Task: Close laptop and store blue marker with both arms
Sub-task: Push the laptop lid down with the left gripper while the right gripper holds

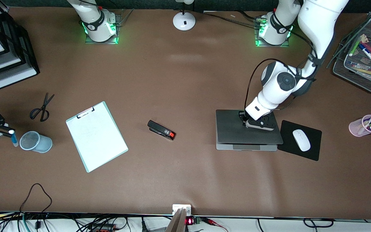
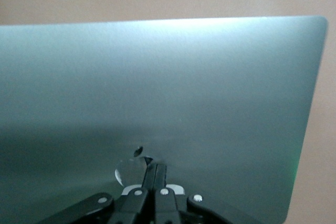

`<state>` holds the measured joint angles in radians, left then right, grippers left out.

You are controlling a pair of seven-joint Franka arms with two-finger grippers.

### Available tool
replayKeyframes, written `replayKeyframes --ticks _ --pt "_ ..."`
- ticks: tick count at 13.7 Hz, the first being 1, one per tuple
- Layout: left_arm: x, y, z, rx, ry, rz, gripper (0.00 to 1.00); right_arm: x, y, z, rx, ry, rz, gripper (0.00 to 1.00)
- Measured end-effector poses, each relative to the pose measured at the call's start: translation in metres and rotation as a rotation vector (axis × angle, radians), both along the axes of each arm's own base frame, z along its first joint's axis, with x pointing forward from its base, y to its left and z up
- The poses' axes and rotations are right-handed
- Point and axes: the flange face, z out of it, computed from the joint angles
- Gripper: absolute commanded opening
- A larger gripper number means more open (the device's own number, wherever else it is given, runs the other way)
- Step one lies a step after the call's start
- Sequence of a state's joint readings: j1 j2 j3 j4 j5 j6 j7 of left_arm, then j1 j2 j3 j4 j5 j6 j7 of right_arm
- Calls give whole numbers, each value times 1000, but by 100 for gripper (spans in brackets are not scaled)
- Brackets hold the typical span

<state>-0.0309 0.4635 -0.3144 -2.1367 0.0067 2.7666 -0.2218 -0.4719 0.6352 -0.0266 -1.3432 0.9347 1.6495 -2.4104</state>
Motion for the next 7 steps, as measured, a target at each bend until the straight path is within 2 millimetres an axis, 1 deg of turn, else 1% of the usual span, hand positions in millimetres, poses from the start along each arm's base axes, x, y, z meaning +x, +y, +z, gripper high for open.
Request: replayKeyframes --ticks 2,4,7 --pt "3 -1 -15 3 6 -14 0 2 -4 -18 11 3 5 0" --pt "5 -1 -30 -7 -5 -11 0 1 -8 -29 18 14 4 0" --pt "8 -1 -32 -22 -39 -3 0 -1 -12 -38 20 27 1 0"
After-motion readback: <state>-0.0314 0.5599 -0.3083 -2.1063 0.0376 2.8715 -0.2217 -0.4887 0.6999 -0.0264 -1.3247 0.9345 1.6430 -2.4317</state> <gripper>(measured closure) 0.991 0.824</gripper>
